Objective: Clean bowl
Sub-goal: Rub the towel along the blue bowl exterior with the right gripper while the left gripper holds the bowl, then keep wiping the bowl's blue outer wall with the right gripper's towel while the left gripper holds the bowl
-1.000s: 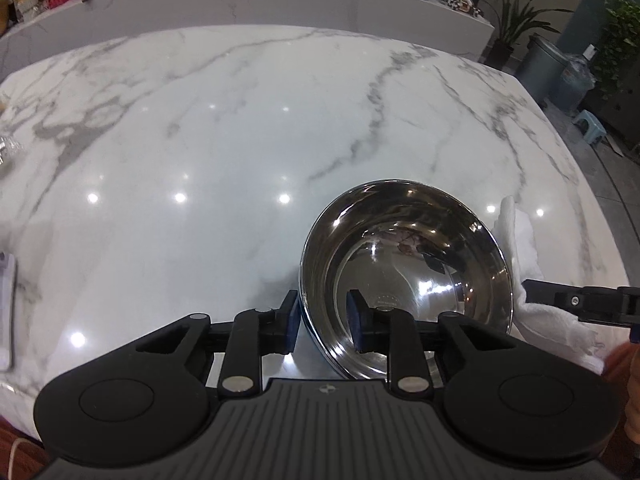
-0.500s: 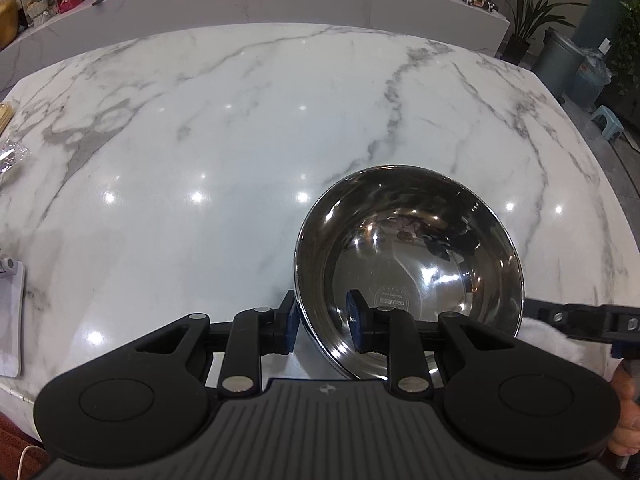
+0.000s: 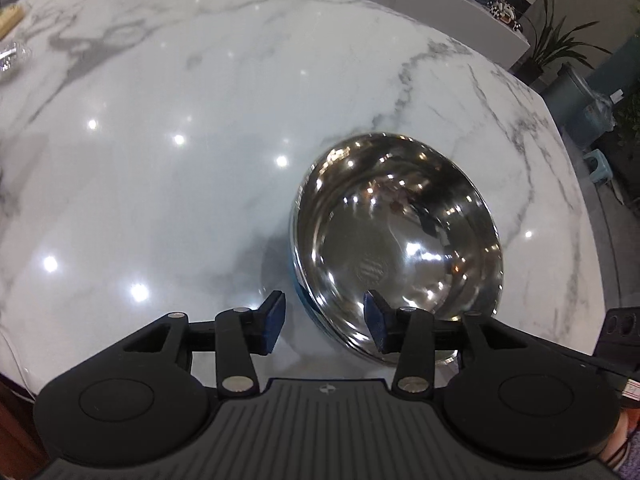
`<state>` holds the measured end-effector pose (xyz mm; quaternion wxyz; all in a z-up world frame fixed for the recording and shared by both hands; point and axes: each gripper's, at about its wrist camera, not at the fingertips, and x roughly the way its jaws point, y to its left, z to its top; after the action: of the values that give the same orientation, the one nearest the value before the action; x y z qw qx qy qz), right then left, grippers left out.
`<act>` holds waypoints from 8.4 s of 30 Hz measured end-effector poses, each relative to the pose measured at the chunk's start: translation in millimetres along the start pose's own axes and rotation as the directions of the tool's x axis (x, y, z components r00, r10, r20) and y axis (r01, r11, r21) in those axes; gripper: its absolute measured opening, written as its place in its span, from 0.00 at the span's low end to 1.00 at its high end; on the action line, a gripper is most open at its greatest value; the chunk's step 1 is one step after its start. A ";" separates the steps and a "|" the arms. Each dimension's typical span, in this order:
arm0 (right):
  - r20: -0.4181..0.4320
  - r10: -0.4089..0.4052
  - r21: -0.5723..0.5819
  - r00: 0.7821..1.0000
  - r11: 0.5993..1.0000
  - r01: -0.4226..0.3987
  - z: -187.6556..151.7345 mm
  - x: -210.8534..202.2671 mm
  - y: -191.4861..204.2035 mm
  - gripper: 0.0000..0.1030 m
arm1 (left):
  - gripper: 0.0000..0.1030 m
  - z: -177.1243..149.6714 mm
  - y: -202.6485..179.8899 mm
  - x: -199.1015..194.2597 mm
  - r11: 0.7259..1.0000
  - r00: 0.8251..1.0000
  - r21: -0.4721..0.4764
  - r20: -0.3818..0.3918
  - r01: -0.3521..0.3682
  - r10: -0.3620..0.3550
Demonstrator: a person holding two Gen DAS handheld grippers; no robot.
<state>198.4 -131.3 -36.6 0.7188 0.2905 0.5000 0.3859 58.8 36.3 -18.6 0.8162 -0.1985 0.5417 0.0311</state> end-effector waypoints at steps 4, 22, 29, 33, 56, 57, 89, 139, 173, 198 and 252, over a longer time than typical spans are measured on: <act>0.010 -0.004 -0.010 1.000 1.000 0.004 0.0 -1.4 3.3 0.09 | 0.35 -1.2 -4.5 -2.0 0.999 0.999 0.044 0.021 -0.029 0.028; 0.107 0.101 0.063 0.989 0.992 -0.108 2.4 -22.9 -15.2 0.09 | 0.16 13.1 -8.7 -1.3 0.991 0.994 0.093 0.058 -0.098 0.092; 0.021 0.013 0.012 1.000 1.000 -0.014 0.0 -2.4 -9.3 0.09 | 0.21 11.4 -4.9 1.9 0.994 0.996 0.068 0.041 -0.083 0.081; 0.018 0.021 0.021 1.000 1.000 -0.021 0.0 2.5 -8.9 0.09 | 0.33 6.5 -2.8 2.9 0.997 0.997 0.039 0.012 -0.072 0.071; 0.154 0.170 0.049 0.973 0.983 -0.179 -8.9 -15.9 -18.8 0.10 | 0.11 13.4 -12.9 -1.8 0.968 0.989 0.206 0.068 -0.141 0.129; 0.146 0.157 0.040 0.977 0.986 -0.164 -9.5 -14.0 -18.1 0.10 | 0.11 13.6 -13.1 -1.6 0.968 0.989 0.208 0.069 -0.142 0.131; 0.170 0.023 -0.083 0.985 0.997 -0.009 -18.2 -20.6 -3.2 0.09 | 0.14 5.8 -9.3 -2.6 0.974 0.993 0.198 0.055 -0.112 0.103; 0.145 0.156 -0.025 0.977 0.988 -0.154 -27.6 -14.8 -19.8 0.10 | 0.17 3.1 -10.5 -3.1 0.967 0.993 0.226 0.049 -0.116 0.107; 0.044 0.088 0.140 0.995 0.986 -0.094 -31.5 3.1 -51.9 0.09 | 0.28 1.1 -6.5 -1.1 0.989 0.996 0.118 -0.005 -0.085 0.086; 0.131 0.179 0.167 0.975 0.966 -0.199 -38.5 -28.1 -78.6 0.10 | 0.11 19.4 -7.1 -0.4 0.976 0.994 0.197 0.059 -0.098 0.088; 0.092 0.090 0.158 0.992 0.982 -0.103 -58.3 -31.9 -66.0 0.09 | 0.20 10.1 3.0 1.5 0.996 0.999 0.093 -0.035 -0.003 0.006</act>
<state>154.4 -191.6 -93.1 0.6936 0.3878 0.4843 0.3659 67.4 42.4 -17.4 0.8150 -0.1595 0.5571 0.0043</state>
